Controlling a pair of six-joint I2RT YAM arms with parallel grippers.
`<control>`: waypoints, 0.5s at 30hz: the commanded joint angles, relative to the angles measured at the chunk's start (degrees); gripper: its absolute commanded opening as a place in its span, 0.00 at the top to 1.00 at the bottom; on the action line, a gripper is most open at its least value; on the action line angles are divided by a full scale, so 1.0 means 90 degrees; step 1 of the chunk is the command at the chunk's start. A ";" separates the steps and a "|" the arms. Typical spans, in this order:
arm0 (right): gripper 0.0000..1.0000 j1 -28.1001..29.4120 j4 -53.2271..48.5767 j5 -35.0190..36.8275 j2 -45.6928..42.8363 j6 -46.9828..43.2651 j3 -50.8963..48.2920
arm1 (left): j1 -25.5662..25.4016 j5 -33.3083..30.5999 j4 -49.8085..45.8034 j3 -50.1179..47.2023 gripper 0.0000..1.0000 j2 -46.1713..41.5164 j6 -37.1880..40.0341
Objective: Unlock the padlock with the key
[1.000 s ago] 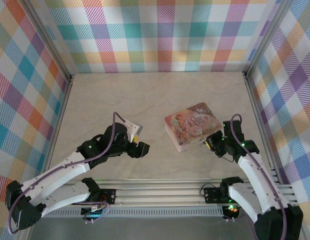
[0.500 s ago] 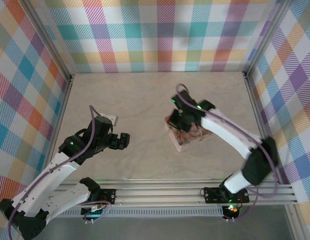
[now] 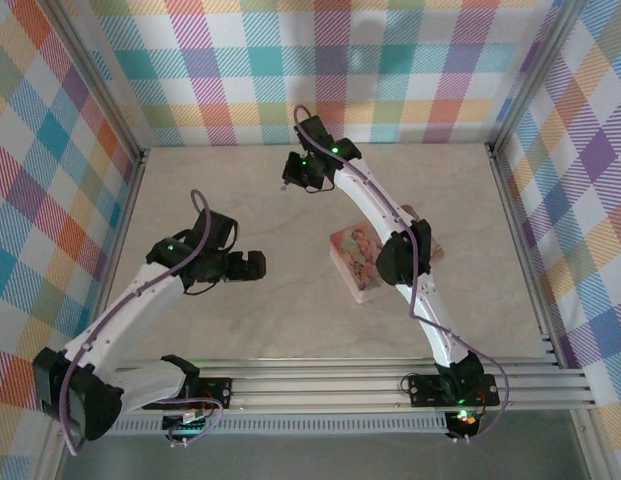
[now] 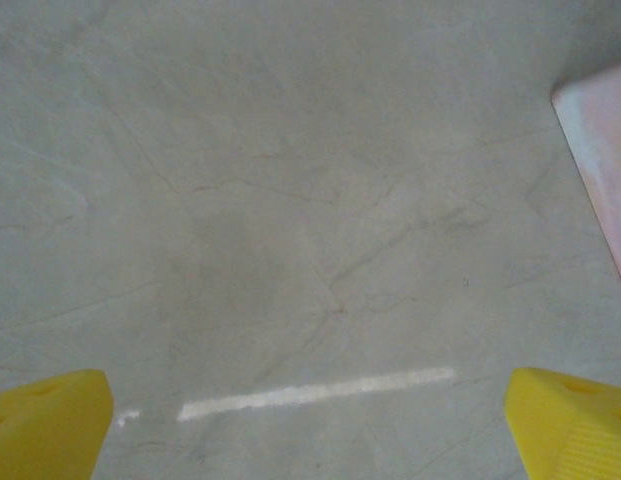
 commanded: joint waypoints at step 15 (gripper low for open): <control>0.53 -0.0831 0.1290 -0.0718 0.0443 -0.0742 -0.0249 | 0.0144 -0.0146 0.0771 0.1134 0.00 0.1655 -0.0274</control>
